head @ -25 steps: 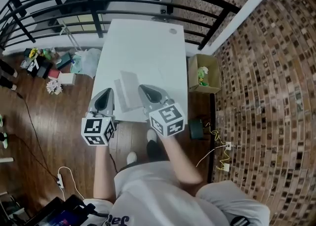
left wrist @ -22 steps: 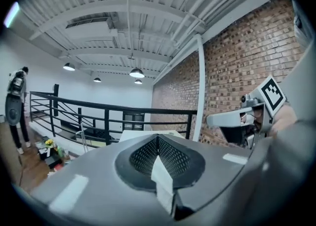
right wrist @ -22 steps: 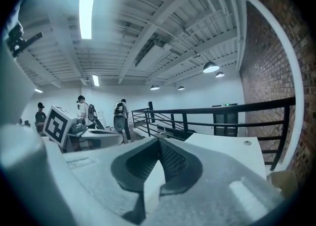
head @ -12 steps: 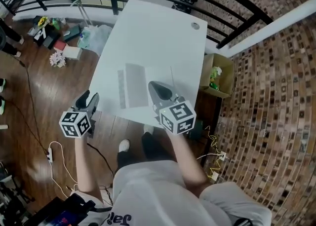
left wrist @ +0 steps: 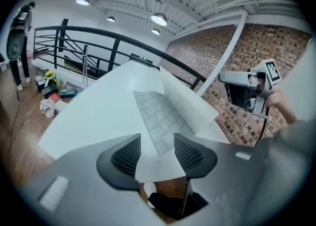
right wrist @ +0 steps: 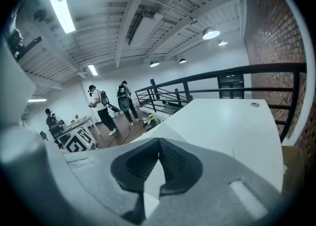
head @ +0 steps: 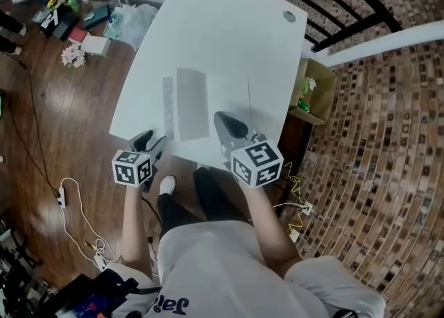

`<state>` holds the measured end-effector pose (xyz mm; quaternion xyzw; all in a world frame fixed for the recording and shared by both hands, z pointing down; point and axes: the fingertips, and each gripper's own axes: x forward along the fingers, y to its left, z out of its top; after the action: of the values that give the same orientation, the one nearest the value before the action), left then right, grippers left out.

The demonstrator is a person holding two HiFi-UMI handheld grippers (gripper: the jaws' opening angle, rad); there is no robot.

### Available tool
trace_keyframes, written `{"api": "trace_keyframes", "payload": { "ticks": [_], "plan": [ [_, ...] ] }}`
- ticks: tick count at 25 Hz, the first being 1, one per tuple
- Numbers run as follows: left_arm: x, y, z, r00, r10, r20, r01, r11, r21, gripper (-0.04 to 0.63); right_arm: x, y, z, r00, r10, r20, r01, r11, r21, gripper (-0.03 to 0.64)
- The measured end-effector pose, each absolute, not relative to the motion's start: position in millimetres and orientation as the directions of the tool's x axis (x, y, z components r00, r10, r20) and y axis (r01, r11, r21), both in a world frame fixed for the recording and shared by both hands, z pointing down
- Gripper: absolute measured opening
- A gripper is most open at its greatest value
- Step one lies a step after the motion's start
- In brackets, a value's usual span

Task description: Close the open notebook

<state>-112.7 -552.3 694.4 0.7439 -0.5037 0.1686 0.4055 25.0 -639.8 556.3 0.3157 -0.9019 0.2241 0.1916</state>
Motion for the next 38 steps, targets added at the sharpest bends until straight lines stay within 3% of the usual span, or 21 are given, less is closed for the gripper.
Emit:
{"api": "trace_keyframes", "payload": {
  "ticks": [5,8,15,22,30,38],
  "plan": [
    [-95.3,-551.9,723.0,0.425,-0.55,0.719,-0.9,-0.169,0.402,0.235,29.1,-634.3,567.8,-0.714,-0.477,0.513,-0.663,0.695,-0.278,-0.012],
    [-96.9,-554.1,726.5,0.363,-0.557,0.747,-0.929,-0.156,0.335,0.186,29.5,-632.5,572.4,-0.707,-0.477,0.522,-0.67,0.688,-0.278,-0.012],
    [-91.0,-552.6,727.3,0.327,-0.548,0.77,-0.945,-0.183,0.271,0.23,25.1,-629.0,572.8,-0.708,-0.472,0.525,-0.667,0.691,-0.28,-0.012],
    [-85.5,-549.1,739.1,0.182,-0.558,0.809,-0.975,-0.212,0.073,0.231,27.2,-625.2,574.7,-0.703,-0.47,0.533,-0.672,0.685,-0.282,-0.012],
    [-89.1,-552.9,736.5,0.17,-0.603,0.78,-0.985,-0.101,0.137,0.104,30.5,-625.4,575.3,-0.699,-0.482,0.529,-0.684,0.666,-0.297,-0.012],
    [-85.4,-557.8,732.7,0.217,-0.591,0.777,-0.974,-0.077,0.214,0.04,41.7,-623.5,573.4,-0.686,-0.504,0.525,-0.703,0.644,-0.3,-0.012]
  ]
}}
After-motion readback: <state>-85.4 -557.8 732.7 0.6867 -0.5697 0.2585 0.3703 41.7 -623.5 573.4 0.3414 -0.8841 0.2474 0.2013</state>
